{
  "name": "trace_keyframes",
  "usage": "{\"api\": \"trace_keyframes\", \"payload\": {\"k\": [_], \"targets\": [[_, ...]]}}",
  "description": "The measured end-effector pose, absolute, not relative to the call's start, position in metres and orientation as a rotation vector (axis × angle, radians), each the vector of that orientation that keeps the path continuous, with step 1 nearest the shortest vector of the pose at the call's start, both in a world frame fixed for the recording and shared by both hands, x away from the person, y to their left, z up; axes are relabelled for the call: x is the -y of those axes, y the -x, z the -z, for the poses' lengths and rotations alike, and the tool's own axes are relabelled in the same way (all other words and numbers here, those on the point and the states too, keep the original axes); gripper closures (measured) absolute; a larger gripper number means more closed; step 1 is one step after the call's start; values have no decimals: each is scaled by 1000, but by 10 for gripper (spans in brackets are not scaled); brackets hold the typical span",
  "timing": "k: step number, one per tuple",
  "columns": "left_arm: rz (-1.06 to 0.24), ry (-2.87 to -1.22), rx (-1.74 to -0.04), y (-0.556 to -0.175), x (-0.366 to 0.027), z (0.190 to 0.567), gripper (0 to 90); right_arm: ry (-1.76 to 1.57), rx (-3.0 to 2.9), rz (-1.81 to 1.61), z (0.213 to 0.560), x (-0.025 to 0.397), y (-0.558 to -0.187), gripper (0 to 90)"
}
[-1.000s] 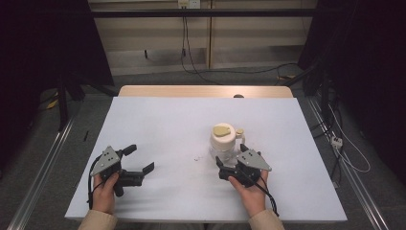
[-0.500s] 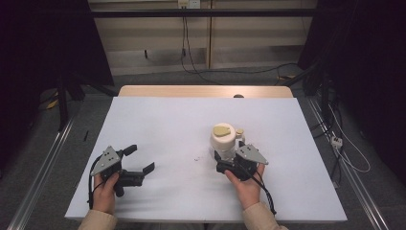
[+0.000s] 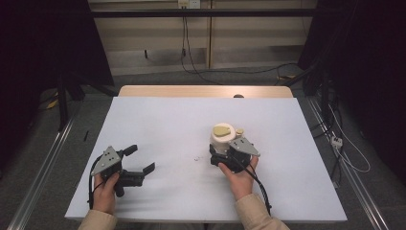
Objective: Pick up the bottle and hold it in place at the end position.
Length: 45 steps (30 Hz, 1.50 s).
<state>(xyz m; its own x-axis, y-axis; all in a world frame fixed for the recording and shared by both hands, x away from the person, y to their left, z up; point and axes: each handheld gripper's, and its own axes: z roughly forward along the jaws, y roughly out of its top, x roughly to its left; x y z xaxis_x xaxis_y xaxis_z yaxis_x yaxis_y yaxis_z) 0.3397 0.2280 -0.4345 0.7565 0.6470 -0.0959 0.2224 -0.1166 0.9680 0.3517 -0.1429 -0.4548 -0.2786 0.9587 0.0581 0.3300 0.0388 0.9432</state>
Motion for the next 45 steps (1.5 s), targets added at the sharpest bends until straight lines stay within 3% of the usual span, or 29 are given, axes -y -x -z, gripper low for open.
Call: {"api": "trace_keyframes", "payload": {"k": [45], "targets": [[-406, -1680, -691, -341, -229, 434, 23, -1384, -1542, -1309, 457, 133, -369, 59]]}}
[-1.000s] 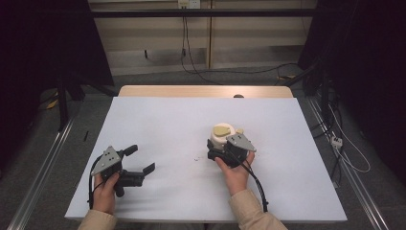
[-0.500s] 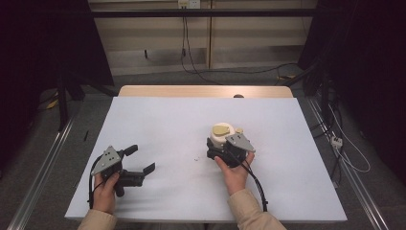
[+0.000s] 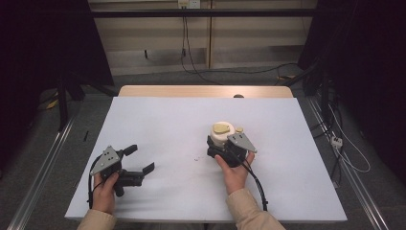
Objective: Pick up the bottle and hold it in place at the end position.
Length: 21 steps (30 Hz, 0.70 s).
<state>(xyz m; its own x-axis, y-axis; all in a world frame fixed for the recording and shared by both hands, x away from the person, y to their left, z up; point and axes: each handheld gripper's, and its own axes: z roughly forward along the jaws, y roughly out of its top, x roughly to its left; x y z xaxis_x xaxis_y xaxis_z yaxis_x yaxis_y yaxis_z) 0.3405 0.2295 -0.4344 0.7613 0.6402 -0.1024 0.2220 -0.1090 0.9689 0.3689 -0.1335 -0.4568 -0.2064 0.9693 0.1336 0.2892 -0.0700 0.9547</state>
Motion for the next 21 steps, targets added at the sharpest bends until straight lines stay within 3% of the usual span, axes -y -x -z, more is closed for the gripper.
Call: {"api": "trace_keyframes", "payload": {"k": [21], "targets": [[-408, -1680, -687, -341, -230, 434, 23, -1307, -1581, -1346, 445, 120, -377, 61]]}}
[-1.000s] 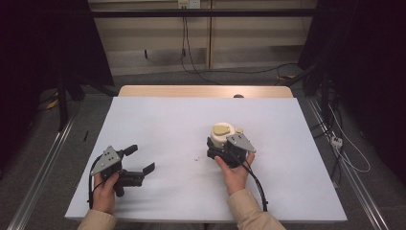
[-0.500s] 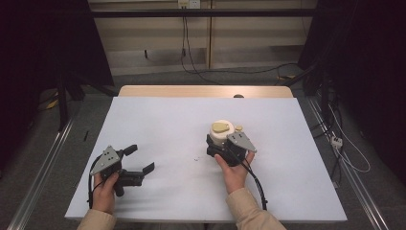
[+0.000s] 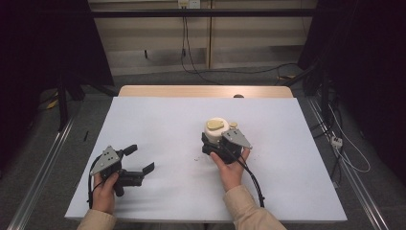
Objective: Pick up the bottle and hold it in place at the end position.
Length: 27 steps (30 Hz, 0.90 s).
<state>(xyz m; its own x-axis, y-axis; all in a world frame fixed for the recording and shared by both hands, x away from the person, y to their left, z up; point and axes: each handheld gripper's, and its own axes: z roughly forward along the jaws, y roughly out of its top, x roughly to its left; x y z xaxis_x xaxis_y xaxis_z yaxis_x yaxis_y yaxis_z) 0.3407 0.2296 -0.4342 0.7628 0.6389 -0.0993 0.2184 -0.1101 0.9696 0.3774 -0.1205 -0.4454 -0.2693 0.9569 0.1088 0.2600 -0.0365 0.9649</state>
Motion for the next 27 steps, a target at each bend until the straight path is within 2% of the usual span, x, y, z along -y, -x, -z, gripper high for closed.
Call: {"api": "trace_keyframes", "payload": {"k": [27], "targets": [[-401, -1677, -687, -341, -230, 434, 23, -1325, -1601, -1338, 453, 108, -400, 63]]}}
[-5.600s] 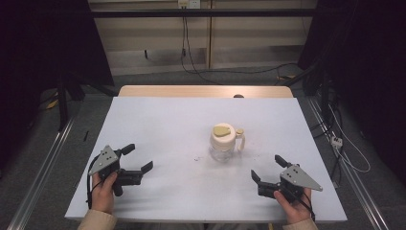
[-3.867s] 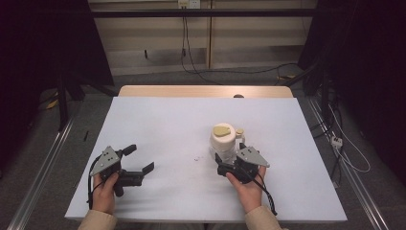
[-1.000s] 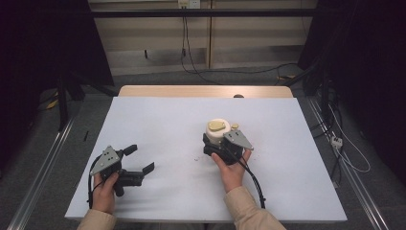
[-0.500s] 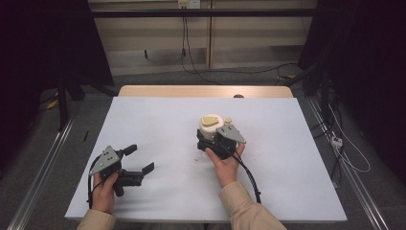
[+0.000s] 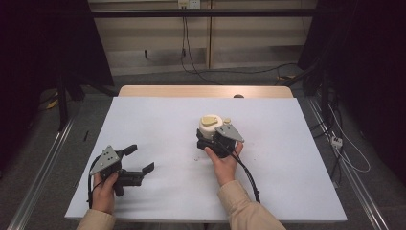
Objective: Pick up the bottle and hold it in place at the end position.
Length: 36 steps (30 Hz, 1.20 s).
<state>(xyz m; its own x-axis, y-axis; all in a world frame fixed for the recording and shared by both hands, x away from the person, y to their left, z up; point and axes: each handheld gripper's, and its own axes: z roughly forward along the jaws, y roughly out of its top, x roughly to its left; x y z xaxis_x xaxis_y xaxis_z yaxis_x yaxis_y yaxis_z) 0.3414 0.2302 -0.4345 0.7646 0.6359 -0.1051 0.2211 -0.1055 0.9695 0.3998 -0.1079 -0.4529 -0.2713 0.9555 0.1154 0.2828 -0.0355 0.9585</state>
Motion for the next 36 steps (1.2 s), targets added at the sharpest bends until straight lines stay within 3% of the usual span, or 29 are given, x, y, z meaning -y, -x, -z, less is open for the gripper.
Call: {"api": "trace_keyframes", "payload": {"k": [36], "targets": [[-401, -1684, -685, -342, -229, 435, 23, -1301, -1630, -1341, 455, 95, -410, 64]]}}
